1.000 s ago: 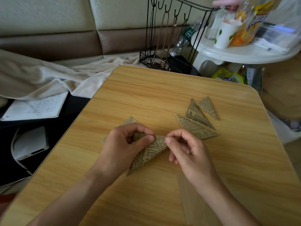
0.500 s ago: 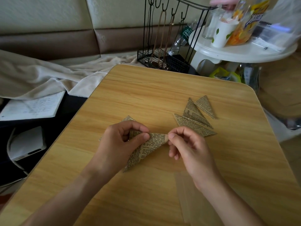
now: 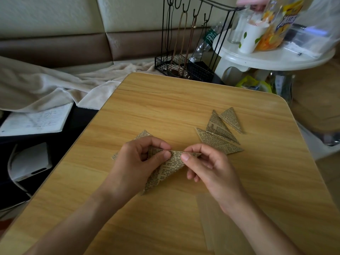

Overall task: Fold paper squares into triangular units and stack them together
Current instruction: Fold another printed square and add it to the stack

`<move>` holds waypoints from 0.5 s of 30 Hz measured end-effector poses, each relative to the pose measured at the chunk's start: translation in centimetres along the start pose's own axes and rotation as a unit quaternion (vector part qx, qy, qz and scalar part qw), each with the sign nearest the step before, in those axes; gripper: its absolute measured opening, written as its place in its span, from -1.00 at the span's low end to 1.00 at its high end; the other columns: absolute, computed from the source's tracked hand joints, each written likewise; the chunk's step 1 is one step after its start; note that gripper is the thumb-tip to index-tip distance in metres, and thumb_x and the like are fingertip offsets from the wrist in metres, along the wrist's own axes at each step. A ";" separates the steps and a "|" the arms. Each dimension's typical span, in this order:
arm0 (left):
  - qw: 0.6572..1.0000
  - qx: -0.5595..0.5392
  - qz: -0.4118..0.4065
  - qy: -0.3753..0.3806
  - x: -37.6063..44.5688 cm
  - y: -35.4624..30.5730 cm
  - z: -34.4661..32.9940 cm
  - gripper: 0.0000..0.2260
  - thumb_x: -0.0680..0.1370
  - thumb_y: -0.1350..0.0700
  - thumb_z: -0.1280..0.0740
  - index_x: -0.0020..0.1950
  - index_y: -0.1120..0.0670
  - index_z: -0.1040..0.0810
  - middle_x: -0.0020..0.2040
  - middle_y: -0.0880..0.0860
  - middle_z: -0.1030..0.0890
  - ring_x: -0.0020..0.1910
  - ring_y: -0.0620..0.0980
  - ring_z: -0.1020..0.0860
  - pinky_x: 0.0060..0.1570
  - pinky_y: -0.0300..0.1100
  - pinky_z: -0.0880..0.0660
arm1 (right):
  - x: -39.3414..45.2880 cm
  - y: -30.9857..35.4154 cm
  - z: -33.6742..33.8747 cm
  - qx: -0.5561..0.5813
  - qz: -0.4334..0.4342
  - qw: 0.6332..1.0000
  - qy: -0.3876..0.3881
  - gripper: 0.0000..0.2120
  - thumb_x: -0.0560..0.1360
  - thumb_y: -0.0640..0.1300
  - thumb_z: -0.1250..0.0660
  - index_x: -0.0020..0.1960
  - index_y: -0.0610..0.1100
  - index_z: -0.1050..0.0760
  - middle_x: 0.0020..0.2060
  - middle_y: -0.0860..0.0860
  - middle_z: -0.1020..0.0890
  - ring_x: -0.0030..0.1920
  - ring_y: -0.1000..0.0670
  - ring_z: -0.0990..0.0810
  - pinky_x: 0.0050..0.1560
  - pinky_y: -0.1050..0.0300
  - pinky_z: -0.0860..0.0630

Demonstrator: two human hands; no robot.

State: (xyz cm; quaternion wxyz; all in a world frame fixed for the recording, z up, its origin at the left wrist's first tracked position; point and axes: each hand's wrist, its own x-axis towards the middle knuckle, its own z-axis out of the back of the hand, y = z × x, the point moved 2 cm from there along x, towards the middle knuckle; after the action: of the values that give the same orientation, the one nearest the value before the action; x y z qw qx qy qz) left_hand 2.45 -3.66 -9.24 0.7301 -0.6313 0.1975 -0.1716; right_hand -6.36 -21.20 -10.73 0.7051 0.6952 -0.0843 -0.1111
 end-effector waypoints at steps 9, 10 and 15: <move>0.999 -0.031 0.003 -0.009 -0.1 -0.1 -0.2 -0.85 0.41 -0.01 -0.50 -0.04 -0.05 -0.72 -0.11 0.05 -0.75 -0.11 -0.01 -0.72 -0.14 -0.26 -0.62 | 0.2 0.1 0.1 0.003 -0.003 1.000 0.006 -0.78 0.52 -0.04 -0.44 0.02 -0.19 -0.65 -0.34 -0.03 -0.64 -0.34 0.01 -0.61 -0.34 0.20 -0.51; 0.999 -0.033 0.003 -0.010 -0.2 -0.1 -0.2 -0.85 0.41 -0.01 -0.50 -0.04 -0.06 -0.72 -0.11 0.05 -0.75 -0.11 0.00 -0.72 -0.14 -0.26 -0.62 | 0.2 0.1 0.1 0.005 -0.002 1.000 0.009 -0.81 0.54 -0.08 -0.43 0.00 -0.21 -0.65 -0.33 -0.04 -0.65 -0.34 0.00 -0.61 -0.35 0.20 -0.50; 0.999 -0.033 0.007 -0.010 -0.2 -0.2 -0.2 -0.86 0.41 0.01 -0.50 -0.04 -0.05 -0.72 -0.11 0.05 -0.75 -0.10 0.00 -0.73 -0.14 -0.26 -0.63 | 0.2 -0.1 0.1 0.017 -0.007 1.000 -0.006 -0.82 0.54 -0.11 -0.44 -0.07 -0.25 -0.64 -0.31 -0.09 -0.67 -0.37 0.00 -0.58 -0.39 0.22 -0.46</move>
State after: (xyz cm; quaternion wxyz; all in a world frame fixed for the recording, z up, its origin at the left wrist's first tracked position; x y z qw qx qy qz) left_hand 2.21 -3.76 -9.11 0.7116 -0.6556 0.2004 -0.1536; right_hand -6.21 -21.40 -10.79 0.6919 0.7070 -0.0853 -0.1185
